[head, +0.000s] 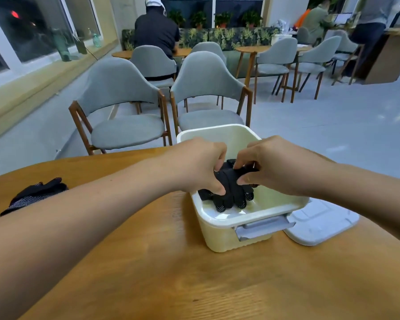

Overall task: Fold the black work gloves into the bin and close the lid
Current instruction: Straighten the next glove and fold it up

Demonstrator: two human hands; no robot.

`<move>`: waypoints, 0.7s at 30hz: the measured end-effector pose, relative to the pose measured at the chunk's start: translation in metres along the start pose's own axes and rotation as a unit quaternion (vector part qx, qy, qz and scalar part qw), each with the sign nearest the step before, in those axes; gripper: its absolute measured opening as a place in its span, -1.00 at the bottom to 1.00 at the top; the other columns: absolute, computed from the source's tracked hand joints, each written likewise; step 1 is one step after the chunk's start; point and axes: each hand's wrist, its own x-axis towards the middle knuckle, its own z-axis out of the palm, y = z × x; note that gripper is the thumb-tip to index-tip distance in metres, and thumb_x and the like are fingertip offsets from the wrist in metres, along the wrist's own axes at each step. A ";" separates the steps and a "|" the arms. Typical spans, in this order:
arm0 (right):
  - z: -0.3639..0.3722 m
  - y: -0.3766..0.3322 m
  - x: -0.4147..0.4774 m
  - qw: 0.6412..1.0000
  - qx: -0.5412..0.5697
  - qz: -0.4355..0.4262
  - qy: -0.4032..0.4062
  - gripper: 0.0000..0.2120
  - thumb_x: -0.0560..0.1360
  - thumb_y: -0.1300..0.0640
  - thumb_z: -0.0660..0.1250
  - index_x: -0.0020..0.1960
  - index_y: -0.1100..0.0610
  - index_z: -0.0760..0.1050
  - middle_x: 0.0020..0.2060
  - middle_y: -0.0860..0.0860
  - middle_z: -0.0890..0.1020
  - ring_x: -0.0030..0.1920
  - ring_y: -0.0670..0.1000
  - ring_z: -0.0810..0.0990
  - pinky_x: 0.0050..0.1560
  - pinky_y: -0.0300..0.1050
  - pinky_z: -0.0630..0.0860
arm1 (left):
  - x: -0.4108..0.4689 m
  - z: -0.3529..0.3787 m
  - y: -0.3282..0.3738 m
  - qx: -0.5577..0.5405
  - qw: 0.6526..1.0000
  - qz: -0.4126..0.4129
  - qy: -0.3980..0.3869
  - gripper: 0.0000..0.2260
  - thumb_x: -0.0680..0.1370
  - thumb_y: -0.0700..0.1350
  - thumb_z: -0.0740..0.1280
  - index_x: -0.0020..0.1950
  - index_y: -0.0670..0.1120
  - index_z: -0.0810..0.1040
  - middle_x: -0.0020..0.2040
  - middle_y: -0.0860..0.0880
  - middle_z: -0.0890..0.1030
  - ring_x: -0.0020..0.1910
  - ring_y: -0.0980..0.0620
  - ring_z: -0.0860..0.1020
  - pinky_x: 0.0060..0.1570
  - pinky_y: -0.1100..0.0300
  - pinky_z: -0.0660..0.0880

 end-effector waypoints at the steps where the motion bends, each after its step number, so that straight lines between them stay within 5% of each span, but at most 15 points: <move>1: 0.001 0.001 0.002 1.000 -0.012 0.002 -0.014 -0.80 0.59 -0.12 0.51 0.19 -0.12 0.66 -0.05 -0.13 0.65 -0.07 -0.06 0.61 -0.06 -0.05 0.62 | 0.006 0.001 0.002 0.010 1.000 -0.001 -0.022 -0.60 0.40 0.16 0.63 -0.07 0.04 0.48 -0.20 0.02 0.61 -0.25 0.02 0.55 -0.33 0.06 0.54; 6: 0.014 0.007 0.010 0.996 -0.026 0.013 -0.080 -0.84 0.55 -0.08 0.54 0.02 -0.13 0.57 -0.13 -0.13 0.63 -0.11 0.00 0.62 -0.10 0.04 0.62 | 0.035 0.014 0.010 0.067 0.988 0.014 -0.139 -0.61 0.41 0.19 0.62 -0.12 -0.10 0.64 -0.28 -0.02 0.61 -0.29 -0.04 0.53 -0.35 0.13 0.38; 11: 0.017 0.003 0.018 0.984 -0.108 0.019 -0.142 -0.68 0.56 -0.08 0.53 -0.12 -0.13 0.37 -0.20 -0.11 0.54 -0.24 -0.06 0.53 -0.33 -0.12 0.41 | 0.063 0.026 0.015 0.083 0.974 0.009 -0.212 -0.57 0.41 0.19 0.64 -0.27 0.01 0.46 -0.30 0.03 0.55 -0.31 0.01 0.49 -0.31 0.13 0.40; 14: 0.021 0.000 0.023 0.977 -0.131 0.017 -0.169 -0.60 0.56 -0.04 0.53 -0.19 -0.13 0.29 -0.23 -0.09 0.50 -0.31 -0.09 0.47 -0.39 -0.12 0.36 | 0.073 0.035 0.015 0.093 0.966 -0.003 -0.241 -0.61 0.41 0.21 0.64 -0.20 0.00 0.54 -0.22 0.02 0.65 -0.26 0.00 0.55 -0.31 0.15 0.42; 17: 0.026 -0.001 0.025 0.971 -0.163 0.009 -0.175 -0.84 0.57 0.02 0.50 -0.01 -0.03 0.51 -0.22 -0.06 0.50 -0.34 -0.07 0.44 -0.42 -0.12 0.33 | 0.075 0.044 0.014 0.103 0.961 -0.005 -0.257 -0.62 0.40 0.20 0.65 -0.03 -0.02 0.64 -0.11 0.01 0.73 -0.19 -0.01 0.61 -0.29 0.16 0.46; 21: 0.028 -0.004 0.026 0.964 -0.181 0.008 -0.192 -0.84 0.62 0.03 0.44 -0.08 -0.05 0.49 -0.24 -0.08 0.47 -0.35 -0.04 0.43 -0.36 -0.08 0.41 | 0.077 0.050 0.012 0.114 0.955 0.000 -0.272 -0.56 0.41 0.23 0.63 0.12 -0.02 0.69 -0.09 0.01 0.75 -0.19 0.04 0.64 -0.29 0.20 0.45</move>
